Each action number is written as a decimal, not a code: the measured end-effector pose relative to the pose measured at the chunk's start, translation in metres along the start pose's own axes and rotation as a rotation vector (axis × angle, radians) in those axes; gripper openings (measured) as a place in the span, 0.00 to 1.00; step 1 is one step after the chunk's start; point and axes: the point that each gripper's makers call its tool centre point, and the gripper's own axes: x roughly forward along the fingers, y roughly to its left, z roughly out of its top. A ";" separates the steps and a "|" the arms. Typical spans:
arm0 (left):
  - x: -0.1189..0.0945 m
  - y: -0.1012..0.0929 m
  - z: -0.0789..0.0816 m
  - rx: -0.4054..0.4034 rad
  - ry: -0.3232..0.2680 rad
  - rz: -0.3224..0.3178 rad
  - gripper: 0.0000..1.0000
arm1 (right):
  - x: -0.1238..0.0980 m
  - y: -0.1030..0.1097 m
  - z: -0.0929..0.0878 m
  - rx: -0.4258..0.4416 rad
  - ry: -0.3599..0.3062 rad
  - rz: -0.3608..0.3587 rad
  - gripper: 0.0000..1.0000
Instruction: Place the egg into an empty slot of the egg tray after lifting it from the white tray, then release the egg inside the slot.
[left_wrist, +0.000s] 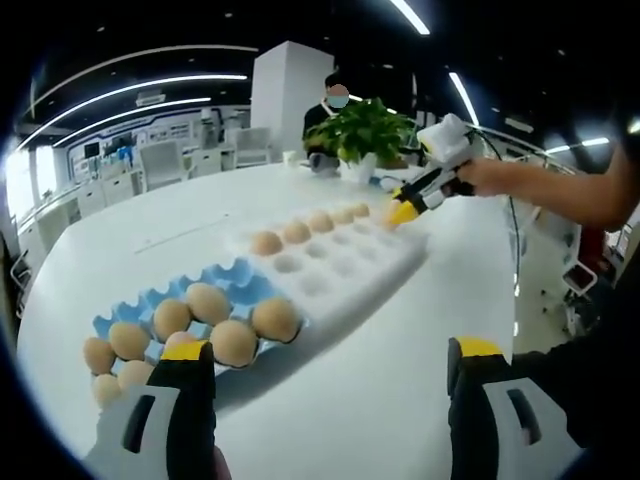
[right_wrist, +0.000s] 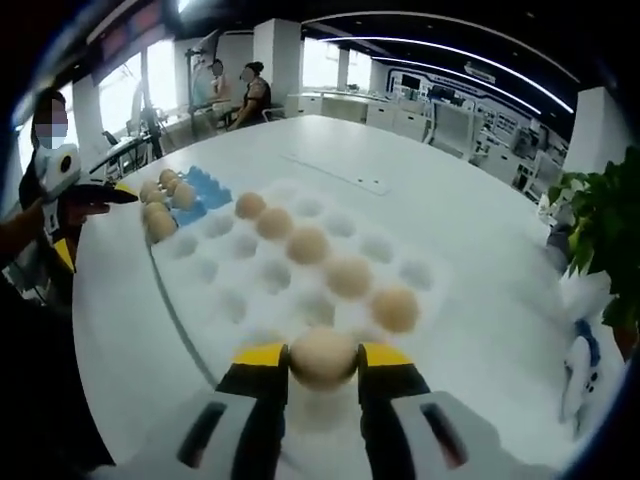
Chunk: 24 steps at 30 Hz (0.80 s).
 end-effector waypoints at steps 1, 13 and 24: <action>0.000 0.000 0.000 0.000 0.000 0.001 0.98 | 0.000 0.000 -0.001 0.000 0.004 0.003 0.28; -0.004 0.004 -0.003 -0.007 -0.003 0.010 0.98 | 0.000 0.012 0.012 -0.020 -0.016 0.024 0.28; -0.016 0.020 -0.002 -0.058 -0.037 0.058 0.99 | 0.009 0.031 0.034 -0.034 -0.056 0.058 0.28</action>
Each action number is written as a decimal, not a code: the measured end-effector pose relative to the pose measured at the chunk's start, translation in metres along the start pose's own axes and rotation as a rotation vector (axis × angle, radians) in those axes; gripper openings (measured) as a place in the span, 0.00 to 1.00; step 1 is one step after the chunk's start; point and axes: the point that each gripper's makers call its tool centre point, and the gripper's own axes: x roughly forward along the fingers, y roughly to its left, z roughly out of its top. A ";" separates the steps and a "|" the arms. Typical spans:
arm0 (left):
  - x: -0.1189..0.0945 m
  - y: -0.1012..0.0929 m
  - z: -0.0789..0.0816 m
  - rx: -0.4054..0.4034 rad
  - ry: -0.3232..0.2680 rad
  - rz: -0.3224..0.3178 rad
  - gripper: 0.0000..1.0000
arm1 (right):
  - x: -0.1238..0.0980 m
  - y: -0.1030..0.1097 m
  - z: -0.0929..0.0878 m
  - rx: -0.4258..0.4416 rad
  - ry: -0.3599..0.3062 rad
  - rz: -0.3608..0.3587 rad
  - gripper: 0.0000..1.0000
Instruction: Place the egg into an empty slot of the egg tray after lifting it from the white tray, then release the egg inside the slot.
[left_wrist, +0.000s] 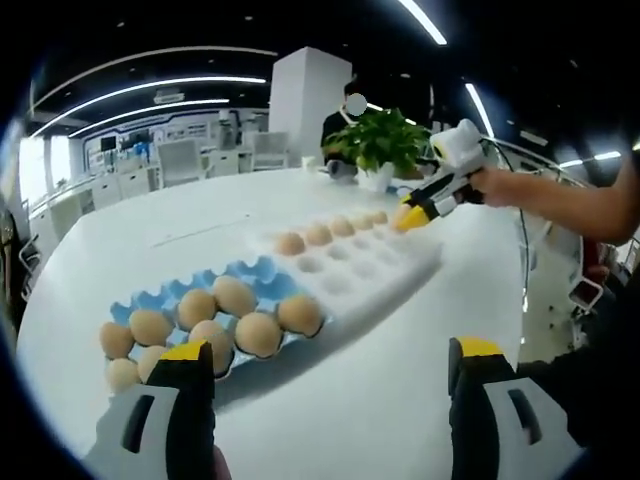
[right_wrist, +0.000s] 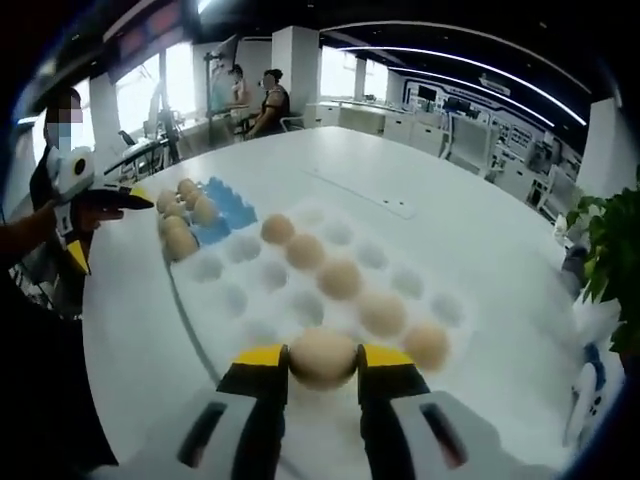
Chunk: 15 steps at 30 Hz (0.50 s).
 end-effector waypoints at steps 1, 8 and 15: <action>-0.001 0.001 -0.001 0.001 0.001 0.004 0.99 | 0.002 0.003 0.004 -0.003 -0.009 0.006 0.28; -0.005 0.005 -0.004 0.000 0.002 0.012 0.99 | 0.012 0.015 0.020 -0.031 -0.048 0.026 0.28; -0.008 0.008 -0.008 -0.010 0.002 0.021 0.99 | 0.020 0.024 0.033 -0.048 -0.074 0.049 0.28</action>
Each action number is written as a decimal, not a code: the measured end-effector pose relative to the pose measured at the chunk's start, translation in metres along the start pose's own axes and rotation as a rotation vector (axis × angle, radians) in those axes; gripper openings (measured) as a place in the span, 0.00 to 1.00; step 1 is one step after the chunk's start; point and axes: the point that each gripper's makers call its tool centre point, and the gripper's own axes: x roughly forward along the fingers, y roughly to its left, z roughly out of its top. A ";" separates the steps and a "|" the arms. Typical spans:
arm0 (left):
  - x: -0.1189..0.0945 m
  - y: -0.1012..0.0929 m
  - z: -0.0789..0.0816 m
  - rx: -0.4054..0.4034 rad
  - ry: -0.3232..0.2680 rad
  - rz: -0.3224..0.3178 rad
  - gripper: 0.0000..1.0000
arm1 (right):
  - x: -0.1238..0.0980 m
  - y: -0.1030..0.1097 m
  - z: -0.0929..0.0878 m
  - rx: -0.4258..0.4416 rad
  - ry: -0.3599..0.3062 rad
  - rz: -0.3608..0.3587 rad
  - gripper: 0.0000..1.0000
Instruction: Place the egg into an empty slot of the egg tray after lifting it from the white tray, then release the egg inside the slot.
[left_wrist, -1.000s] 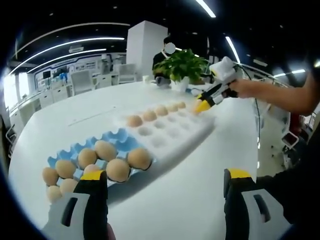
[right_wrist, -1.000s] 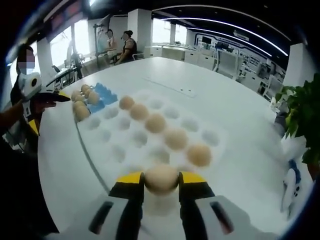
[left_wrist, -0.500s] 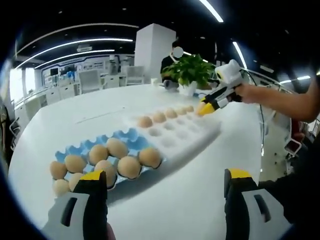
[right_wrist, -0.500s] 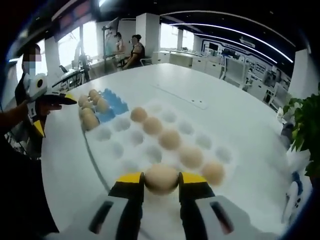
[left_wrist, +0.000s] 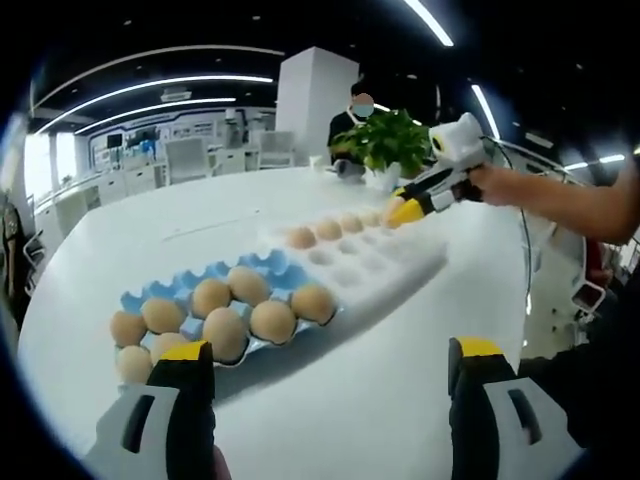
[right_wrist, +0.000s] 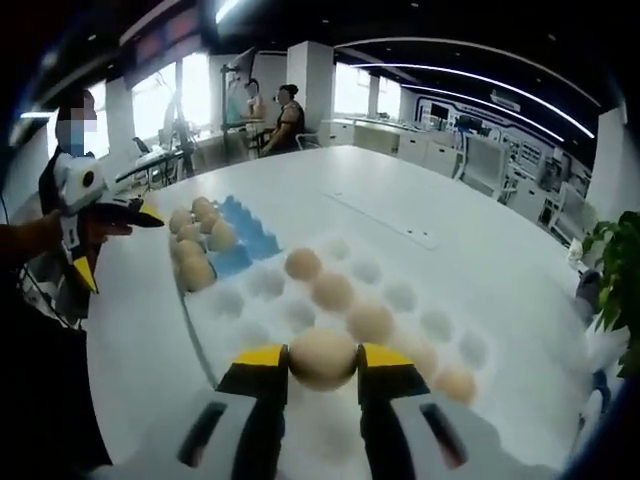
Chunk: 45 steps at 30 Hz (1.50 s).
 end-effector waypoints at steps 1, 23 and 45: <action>-0.001 0.000 0.000 -0.002 0.000 0.002 0.99 | 0.001 0.001 0.001 0.000 -0.002 0.004 0.28; -0.006 0.012 -0.006 -0.020 0.004 0.025 1.00 | 0.037 0.038 0.032 -0.042 -0.075 0.093 0.28; -0.016 0.024 -0.014 -0.035 0.014 0.064 0.99 | 0.070 0.066 0.051 -0.085 -0.102 0.181 0.28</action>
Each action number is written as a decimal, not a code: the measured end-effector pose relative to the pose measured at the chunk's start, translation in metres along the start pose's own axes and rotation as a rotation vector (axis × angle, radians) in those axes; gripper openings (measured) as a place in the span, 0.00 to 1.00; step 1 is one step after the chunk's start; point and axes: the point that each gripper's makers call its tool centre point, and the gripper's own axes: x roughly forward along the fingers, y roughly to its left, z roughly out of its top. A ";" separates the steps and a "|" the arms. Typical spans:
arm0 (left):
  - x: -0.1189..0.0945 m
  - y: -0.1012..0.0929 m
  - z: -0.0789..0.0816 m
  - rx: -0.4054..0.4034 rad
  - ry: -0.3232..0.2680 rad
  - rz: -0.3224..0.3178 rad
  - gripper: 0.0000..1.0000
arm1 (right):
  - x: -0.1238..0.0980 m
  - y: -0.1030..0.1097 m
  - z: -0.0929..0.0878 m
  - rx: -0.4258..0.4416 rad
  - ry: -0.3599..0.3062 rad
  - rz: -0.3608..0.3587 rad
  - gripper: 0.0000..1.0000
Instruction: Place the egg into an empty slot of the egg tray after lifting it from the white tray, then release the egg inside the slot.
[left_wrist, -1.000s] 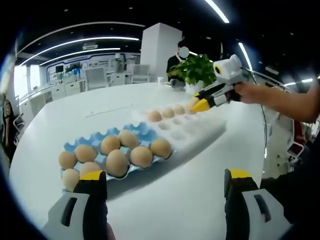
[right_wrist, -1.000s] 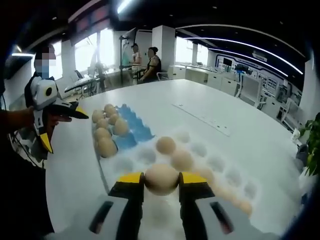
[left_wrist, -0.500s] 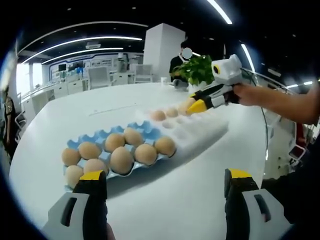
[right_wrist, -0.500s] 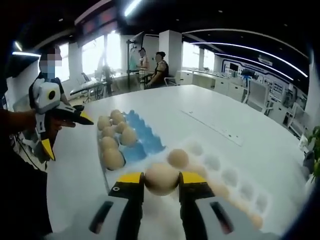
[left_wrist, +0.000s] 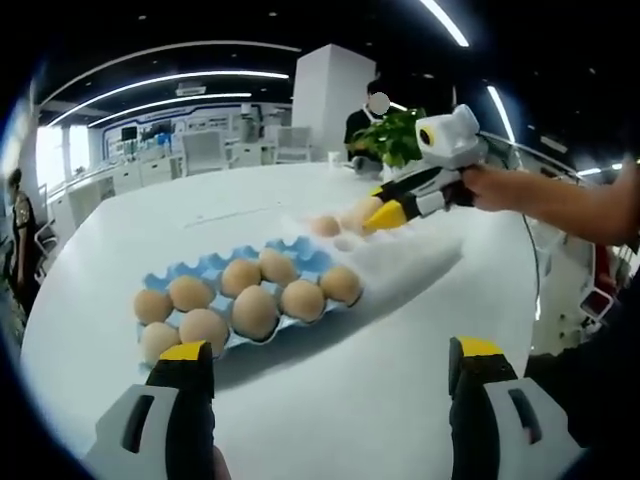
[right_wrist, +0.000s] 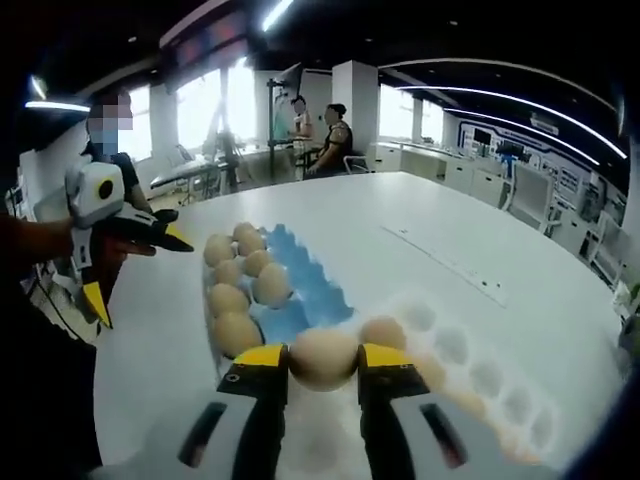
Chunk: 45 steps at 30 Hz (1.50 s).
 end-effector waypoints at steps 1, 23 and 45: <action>-0.002 0.002 0.000 -0.002 -0.002 0.004 0.99 | 0.001 0.000 0.001 0.001 0.000 0.003 0.28; -0.006 0.007 -0.007 -0.017 0.002 0.022 0.99 | 0.044 0.022 0.008 0.011 0.006 0.081 0.28; -0.008 0.010 -0.010 -0.013 0.014 0.025 0.98 | 0.063 0.031 -0.001 -0.049 0.056 0.137 0.28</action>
